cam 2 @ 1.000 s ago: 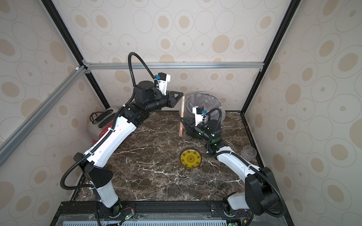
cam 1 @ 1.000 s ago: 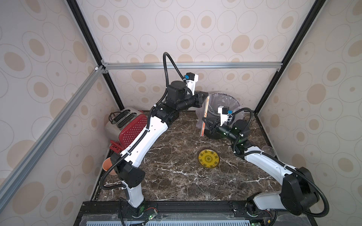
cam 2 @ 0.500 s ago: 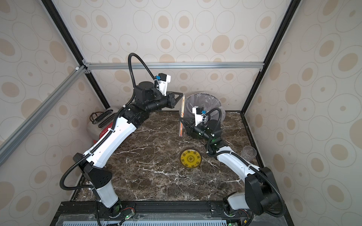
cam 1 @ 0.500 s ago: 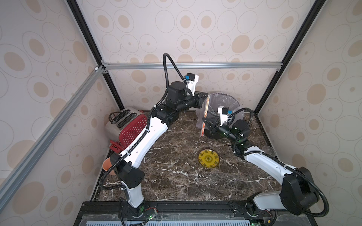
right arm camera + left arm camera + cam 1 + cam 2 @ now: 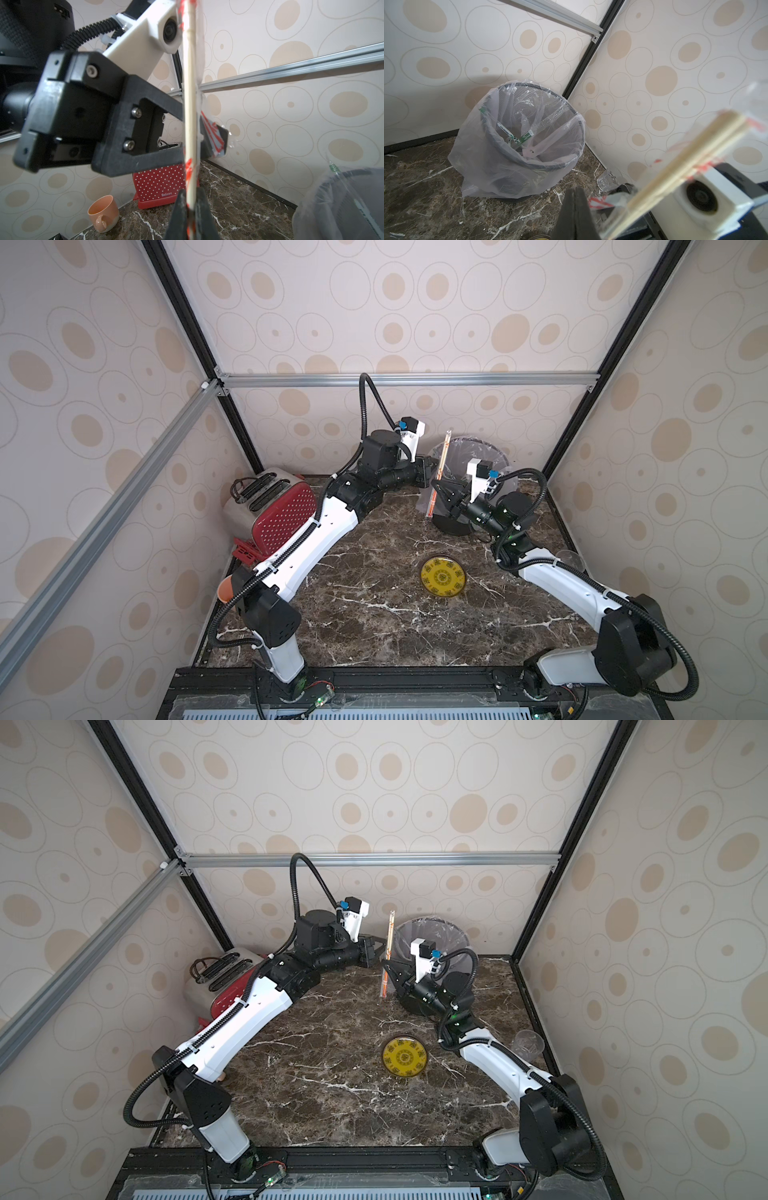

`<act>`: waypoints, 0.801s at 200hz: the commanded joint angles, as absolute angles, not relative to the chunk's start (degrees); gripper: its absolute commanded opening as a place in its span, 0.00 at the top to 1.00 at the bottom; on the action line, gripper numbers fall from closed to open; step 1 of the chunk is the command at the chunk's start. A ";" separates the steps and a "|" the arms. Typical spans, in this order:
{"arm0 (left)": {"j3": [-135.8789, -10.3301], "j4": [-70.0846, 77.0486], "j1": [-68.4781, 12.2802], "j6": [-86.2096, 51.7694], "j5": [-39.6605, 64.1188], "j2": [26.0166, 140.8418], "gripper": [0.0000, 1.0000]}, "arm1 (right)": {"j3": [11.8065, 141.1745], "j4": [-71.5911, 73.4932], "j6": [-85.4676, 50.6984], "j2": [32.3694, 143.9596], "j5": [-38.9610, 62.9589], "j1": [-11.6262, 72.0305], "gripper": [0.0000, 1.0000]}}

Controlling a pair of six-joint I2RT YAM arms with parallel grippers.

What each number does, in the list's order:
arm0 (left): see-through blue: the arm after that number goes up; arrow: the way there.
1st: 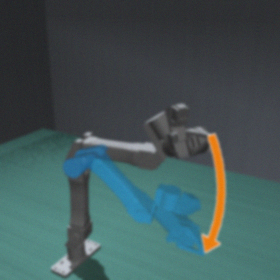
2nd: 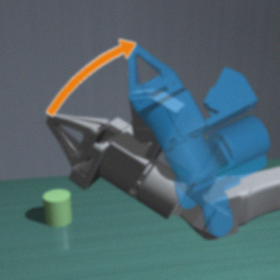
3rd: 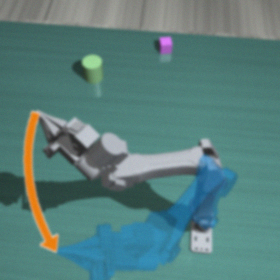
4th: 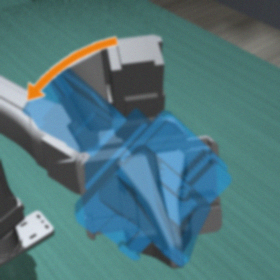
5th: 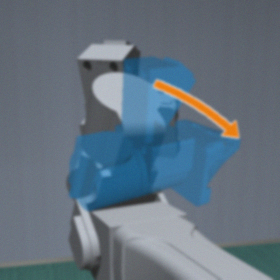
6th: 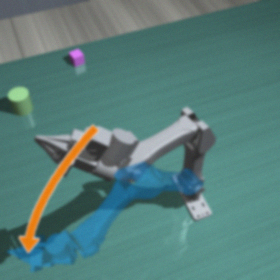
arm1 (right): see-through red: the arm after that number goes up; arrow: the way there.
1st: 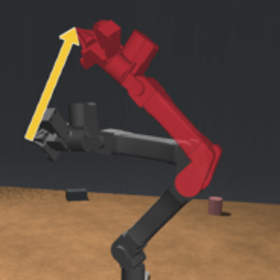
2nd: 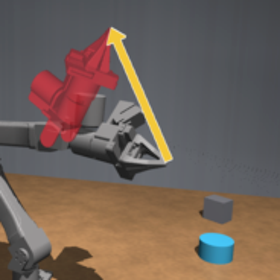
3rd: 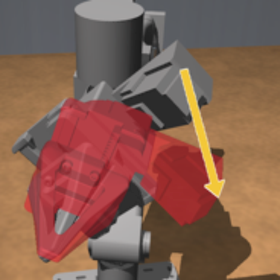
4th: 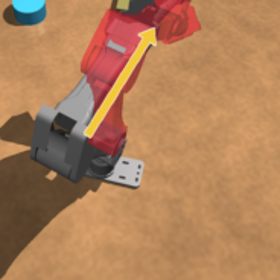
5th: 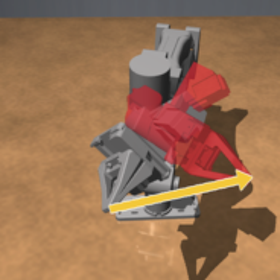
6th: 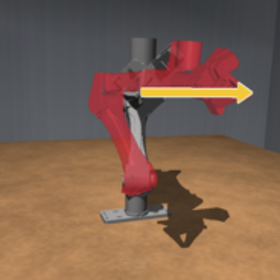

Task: Remove the packaging of disposable chopsticks
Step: Remove the packet bag from the disposable chopsticks.

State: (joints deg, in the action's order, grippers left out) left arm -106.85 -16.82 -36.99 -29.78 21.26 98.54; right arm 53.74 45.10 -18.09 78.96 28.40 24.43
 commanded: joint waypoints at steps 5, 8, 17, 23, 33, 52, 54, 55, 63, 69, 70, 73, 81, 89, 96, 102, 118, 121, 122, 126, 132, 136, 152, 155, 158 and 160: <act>-105.04 -17.26 -37.36 -30.15 20.55 95.35 1.00 | 55.26 46.91 -16.88 79.44 27.34 24.94 1.00; -104.60 -17.35 -37.40 -30.15 20.36 95.08 1.00 | 55.23 46.80 -16.88 79.46 27.13 24.96 1.00; -103.39 -17.85 -37.40 -29.78 19.75 94.33 1.00 | 55.44 46.59 -16.58 79.54 26.58 24.96 1.00; -102.75 -18.63 -37.42 -29.25 19.27 93.83 1.00 | 55.52 46.50 -16.43 79.49 26.31 24.96 1.00; -101.58 -20.11 -37.41 -28.39 18.11 93.06 1.00 | 55.65 46.57 -16.26 79.57 26.03 24.96 1.00; -99.42 -22.10 -37.35 -27.09 15.58 91.56 1.00 | 56.15 46.63 -16.79 79.80 26.47 24.96 1.00; -99.25 -22.14 -37.35 -26.97 15.56 91.38 1.00 | 56.20 46.66 -16.88 79.80 26.52 24.96 1.00; -99.20 -22.19 -37.31 -26.89 15.47 91.30 1.00 | 56.23 46.71 -16.88 79.85 26.58 24.96 1.00; -98.61 -22.32 -37.35 -26.73 15.31 90.87 1.00 | 56.25 47.15 -17.49 79.98 26.80 24.96 1.00; -98.40 -22.41 -37.33 -26.64 15.29 90.73 1.00 | 56.25 47.53 -17.93 80.11 26.96 24.96 1.00; -98.38 -22.41 -37.34 -26.59 15.34 90.67 1.00 | 56.25 47.58 -17.97 80.13 27.01 24.96 1.00; -98.35 -22.48 -37.34 -26.48 15.38 90.70 1.00 | 56.17 47.77 -18.14 80.20 27.03 24.96 1.00; -98.44 -22.96 -37.33 -26.16 15.34 90.78 1.00 | 56.10 48.07 -18.46 80.32 27.20 24.96 1.00; -98.53 -23.50 -37.30 -25.86 15.10 90.79 1.00 | 56.23 48.08 -18.61 80.42 27.37 24.96 1.00; -98.53 -23.80 -37.35 -25.61 14.67 90.63 1.00 | 56.19 47.91 -18.63 80.42 27.50 24.96 1.00; -98.58 -23.77 -37.35 -25.46 14.32 90.31 1.00 | 56.19 47.92 -18.72 80.42 27.55 24.96 1.00; -98.80 -23.58 -37.18 -24.71 14.21 89.83 1.00 | 55.81 47.68 -19.18 80.39 27.51 24.96 1.00; -98.98 -23.82 -37.20 -24.50 14.28 89.93 1.00 | 55.68 47.64 -19.30 80.34 27.51 24.96 1.00; -99.01 -23.91 -37.14 -24.38 14.26 89.97 1.00 | 55.66 47.73 -19.36 80.34 27.51 24.96 1.00; -99.33 -24.41 -37.10 -24.07 14.56 90.25 1.00 | 55.64 47.72 -19.61 80.33 27.51 24.96 1.00; -99.87 -25.55 -37.13 -23.78 15.16 90.76 1.00 | 55.55 47.91 -19.99 80.23 27.51 24.96 1.00; -100.00 -26.18 -37.16 -23.67 15.55 91.14 1.00 | 55.52 48.05 -20.26 80.18 27.59 24.95 1.00; -98.28 -27.11 -37.13 -23.76 16.40 91.61 1.00 | 55.36 48.79 -21.09 80.20 27.80 24.96 1.00; -97.62 -27.03 -37.13 -23.86 16.27 91.46 1.00 | 55.33 48.90 -21.09 80.16 27.84 24.96 1.00; -97.04 -26.87 -37.11 -23.90 16.17 91.18 1.00 | 55.31 48.87 -21.09 80.09 27.86 24.92 1.00; -96.55 -26.73 -37.09 -23.90 16.06 91.09 1.00 | 55.42 48.87 -21.09 80.01 27.93 24.95 1.00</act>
